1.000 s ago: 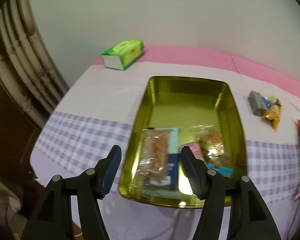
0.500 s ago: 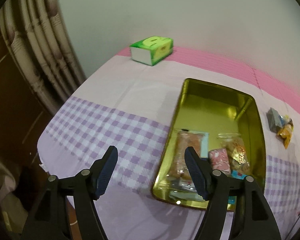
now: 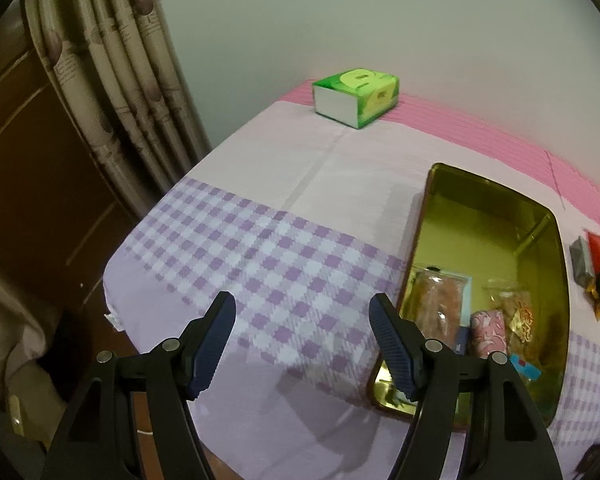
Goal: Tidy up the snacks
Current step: 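Lower the red pack into the tin and open the right gripper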
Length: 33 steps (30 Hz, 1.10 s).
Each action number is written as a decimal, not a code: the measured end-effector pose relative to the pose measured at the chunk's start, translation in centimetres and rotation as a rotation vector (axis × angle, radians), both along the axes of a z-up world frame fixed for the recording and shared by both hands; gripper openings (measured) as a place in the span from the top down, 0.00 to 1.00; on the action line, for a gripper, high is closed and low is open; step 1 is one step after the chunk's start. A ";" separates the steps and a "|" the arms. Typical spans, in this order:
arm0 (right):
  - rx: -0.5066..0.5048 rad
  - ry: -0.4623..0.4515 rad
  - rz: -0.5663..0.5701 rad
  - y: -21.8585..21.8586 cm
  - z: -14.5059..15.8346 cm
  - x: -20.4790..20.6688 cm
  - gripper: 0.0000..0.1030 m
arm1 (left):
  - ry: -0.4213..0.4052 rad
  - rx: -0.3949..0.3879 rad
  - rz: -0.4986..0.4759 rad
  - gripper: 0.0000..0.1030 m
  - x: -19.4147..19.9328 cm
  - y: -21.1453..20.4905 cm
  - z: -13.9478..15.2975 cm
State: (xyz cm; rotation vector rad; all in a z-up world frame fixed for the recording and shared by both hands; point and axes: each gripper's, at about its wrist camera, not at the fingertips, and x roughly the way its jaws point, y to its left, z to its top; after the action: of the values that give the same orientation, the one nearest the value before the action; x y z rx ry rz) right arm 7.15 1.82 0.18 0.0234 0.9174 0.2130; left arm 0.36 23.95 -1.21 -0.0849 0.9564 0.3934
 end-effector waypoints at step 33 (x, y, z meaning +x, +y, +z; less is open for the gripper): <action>-0.035 0.157 0.112 8.2 -5.6 1.2 0.56 | 0.040 -0.040 0.009 0.32 0.5 0.8 -1.3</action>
State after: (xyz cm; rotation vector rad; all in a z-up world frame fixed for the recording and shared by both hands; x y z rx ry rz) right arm 8.39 10.01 -5.42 -0.0439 1.0797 0.3022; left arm 0.85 24.75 -2.51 -0.1184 1.0035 0.3850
